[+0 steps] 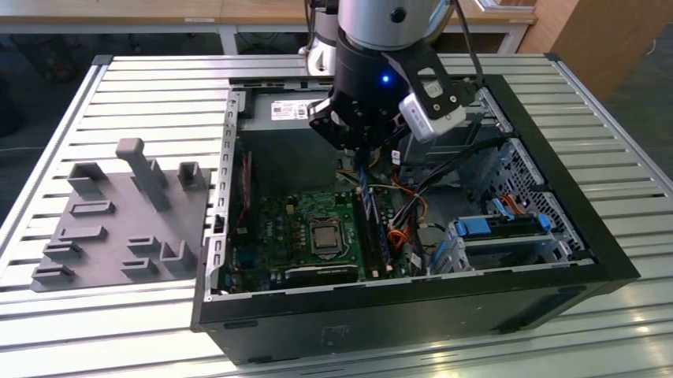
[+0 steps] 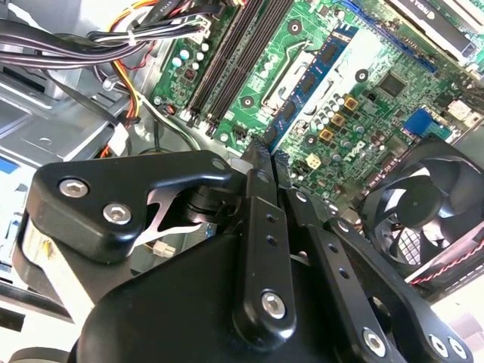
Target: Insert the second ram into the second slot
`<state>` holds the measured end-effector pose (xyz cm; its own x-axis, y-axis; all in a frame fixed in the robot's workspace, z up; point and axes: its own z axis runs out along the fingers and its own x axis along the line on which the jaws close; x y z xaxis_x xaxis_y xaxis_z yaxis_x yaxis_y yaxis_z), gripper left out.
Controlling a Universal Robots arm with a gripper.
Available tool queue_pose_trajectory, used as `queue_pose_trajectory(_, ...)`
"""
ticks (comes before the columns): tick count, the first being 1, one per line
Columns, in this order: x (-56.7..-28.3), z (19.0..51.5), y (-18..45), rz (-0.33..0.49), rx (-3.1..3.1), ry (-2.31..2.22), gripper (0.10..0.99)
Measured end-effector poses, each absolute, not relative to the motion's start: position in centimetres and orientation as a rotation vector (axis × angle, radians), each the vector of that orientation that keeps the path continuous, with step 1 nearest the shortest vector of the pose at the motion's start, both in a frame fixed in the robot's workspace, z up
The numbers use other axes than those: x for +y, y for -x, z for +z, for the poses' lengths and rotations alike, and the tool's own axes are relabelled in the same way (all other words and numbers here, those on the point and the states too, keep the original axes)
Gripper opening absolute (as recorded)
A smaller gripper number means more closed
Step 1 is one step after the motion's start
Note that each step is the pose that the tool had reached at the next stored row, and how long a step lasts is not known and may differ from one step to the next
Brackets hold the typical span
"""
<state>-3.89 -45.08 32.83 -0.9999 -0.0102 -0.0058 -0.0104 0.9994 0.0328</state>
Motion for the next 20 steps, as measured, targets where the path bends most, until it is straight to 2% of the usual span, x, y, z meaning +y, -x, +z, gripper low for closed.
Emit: queue_pose_trajectory(20, -45.1, 31.5, 3.7, 0.051, 3.136, 0.016, 0.137)
